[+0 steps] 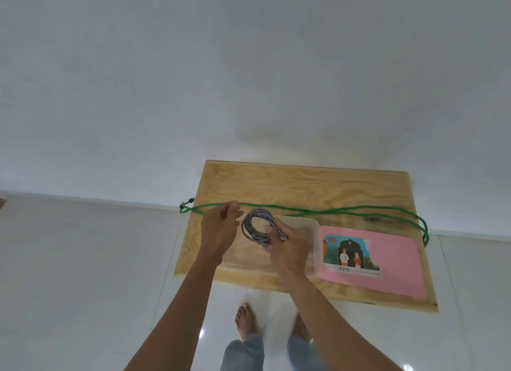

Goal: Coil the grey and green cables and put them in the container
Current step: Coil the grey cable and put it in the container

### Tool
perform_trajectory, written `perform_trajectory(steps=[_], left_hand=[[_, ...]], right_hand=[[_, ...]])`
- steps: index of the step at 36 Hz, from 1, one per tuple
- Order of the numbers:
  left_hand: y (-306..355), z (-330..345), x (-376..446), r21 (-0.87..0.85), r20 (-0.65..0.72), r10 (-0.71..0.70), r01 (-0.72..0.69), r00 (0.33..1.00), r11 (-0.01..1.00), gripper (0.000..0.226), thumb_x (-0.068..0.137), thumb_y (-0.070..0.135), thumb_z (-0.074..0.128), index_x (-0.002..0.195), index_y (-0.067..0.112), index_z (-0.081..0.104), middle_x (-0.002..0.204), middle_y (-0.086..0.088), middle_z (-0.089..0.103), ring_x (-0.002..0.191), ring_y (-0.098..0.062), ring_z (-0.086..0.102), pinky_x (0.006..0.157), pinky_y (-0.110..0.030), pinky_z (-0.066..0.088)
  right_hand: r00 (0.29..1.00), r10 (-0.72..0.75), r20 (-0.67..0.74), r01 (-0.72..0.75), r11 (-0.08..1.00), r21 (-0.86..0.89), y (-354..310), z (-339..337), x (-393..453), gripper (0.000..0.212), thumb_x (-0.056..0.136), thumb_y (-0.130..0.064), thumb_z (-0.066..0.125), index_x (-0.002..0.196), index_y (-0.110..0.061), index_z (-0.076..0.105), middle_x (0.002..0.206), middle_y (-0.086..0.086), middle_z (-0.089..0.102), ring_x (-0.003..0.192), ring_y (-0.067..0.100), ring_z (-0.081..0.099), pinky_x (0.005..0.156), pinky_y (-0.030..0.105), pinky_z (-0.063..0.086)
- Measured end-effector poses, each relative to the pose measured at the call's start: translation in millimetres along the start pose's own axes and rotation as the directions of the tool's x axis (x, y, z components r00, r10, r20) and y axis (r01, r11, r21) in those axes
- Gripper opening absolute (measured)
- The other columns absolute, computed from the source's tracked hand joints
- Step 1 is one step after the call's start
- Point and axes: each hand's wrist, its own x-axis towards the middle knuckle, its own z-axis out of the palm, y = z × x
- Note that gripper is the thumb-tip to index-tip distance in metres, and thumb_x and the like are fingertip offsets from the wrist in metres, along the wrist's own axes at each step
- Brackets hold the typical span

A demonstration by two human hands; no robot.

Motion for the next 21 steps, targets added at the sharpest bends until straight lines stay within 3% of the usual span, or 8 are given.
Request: perform_trajectory(steps=[2, 4, 7, 10, 13, 17, 21], left_hand=[[-10, -8, 4, 0.173, -0.031, 0.096, -0.089, 0.995, 0.981, 0.031, 0.099, 0.039, 0.054, 0.108, 0.016, 0.074, 0.095, 0.004, 0.076, 0.096, -0.014, 0.071, 0.092, -0.04, 0.055], [-21, -12, 6, 0.296, -0.041, 0.183, -0.163, 0.982, 0.941, 0.031, 0.103, 0.029, 0.05, 0.118, 0.011, 0.07, 0.109, -0.005, 0.074, 0.106, -0.021, 0.066, 0.093, -0.031, 0.05], [-49, -17, 11, 0.399, 0.049, 0.281, -0.276, 0.959, 0.874, 0.036, 0.104, 0.022, 0.046, 0.134, 0.006, 0.06, 0.136, -0.013, 0.061, 0.13, -0.027, 0.053, 0.108, -0.038, 0.042], [-85, -21, 21, 0.469, 0.181, 0.269, -0.323, 0.946, 0.822, 0.046, 0.107, 0.028, 0.038, 0.148, 0.009, 0.043, 0.156, -0.009, 0.04, 0.147, -0.022, 0.031, 0.118, -0.04, 0.031], [-111, -22, 27, 0.507, 0.272, 0.308, -0.408, 0.912, 0.759, 0.059, 0.106, 0.042, 0.026, 0.155, 0.01, 0.027, 0.164, -0.007, 0.022, 0.152, -0.019, 0.018, 0.122, -0.039, 0.024], [-133, -20, 34, 0.48, 0.336, 0.352, -0.48, 0.874, 0.734, 0.068, 0.104, 0.048, 0.017, 0.157, 0.006, 0.016, 0.167, -0.009, 0.013, 0.154, -0.017, 0.009, 0.124, -0.04, 0.02], [-139, -17, 37, 0.433, 0.318, 0.365, -0.476, 0.875, 0.765, 0.069, 0.104, 0.051, 0.015, 0.158, 0.008, 0.014, 0.167, -0.007, 0.01, 0.154, -0.015, 0.007, 0.123, -0.042, 0.023]], right_hand=[[1.0, -0.004, -0.024, 0.003, 0.999, -0.045, 9, 6, 4, 0.033, 0.087, -0.008, 0.072, 0.121, -0.01, 0.069, 0.1, 0.006, 0.074, 0.087, 0.021, 0.071, 0.073, 0.033, 0.063], [0.998, -0.028, -0.049, 0.022, 0.992, -0.128, 16, 11, 6, 0.032, 0.089, -0.007, 0.071, 0.12, -0.007, 0.069, 0.104, 0.007, 0.074, 0.087, 0.018, 0.069, 0.07, 0.018, 0.058], [0.996, -0.033, -0.085, 0.014, 0.976, -0.22, 33, 25, 8, 0.031, 0.087, -0.008, 0.073, 0.118, -0.009, 0.071, 0.108, 0.008, 0.075, 0.097, 0.022, 0.071, 0.088, 0.039, 0.059], [0.993, 0.034, -0.112, -0.06, 0.97, -0.234, 53, 44, 14, 0.031, 0.088, -0.004, 0.071, 0.119, -0.006, 0.07, 0.108, 0.012, 0.074, 0.099, 0.025, 0.071, 0.092, 0.043, 0.058], [0.985, 0.08, -0.155, -0.112, 0.971, -0.212, 62, 57, 21, 0.03, 0.09, 0.0, 0.067, 0.12, -0.002, 0.069, 0.106, 0.013, 0.073, 0.094, 0.023, 0.069, 0.094, 0.032, 0.055], [0.98, 0.067, -0.188, -0.118, 0.955, -0.272, 77, 75, 33, 0.03, 0.092, -0.002, 0.065, 0.122, -0.003, 0.068, 0.108, 0.014, 0.073, 0.09, 0.015, 0.062, 0.078, 0.006, 0.039], [0.974, 0.075, -0.213, -0.136, 0.947, -0.291, 84, 90, 39, 0.029, 0.094, -0.003, 0.062, 0.122, -0.004, 0.068, 0.115, 0.013, 0.071, 0.104, 0.022, 0.065, 0.084, 0.007, 0.037]])
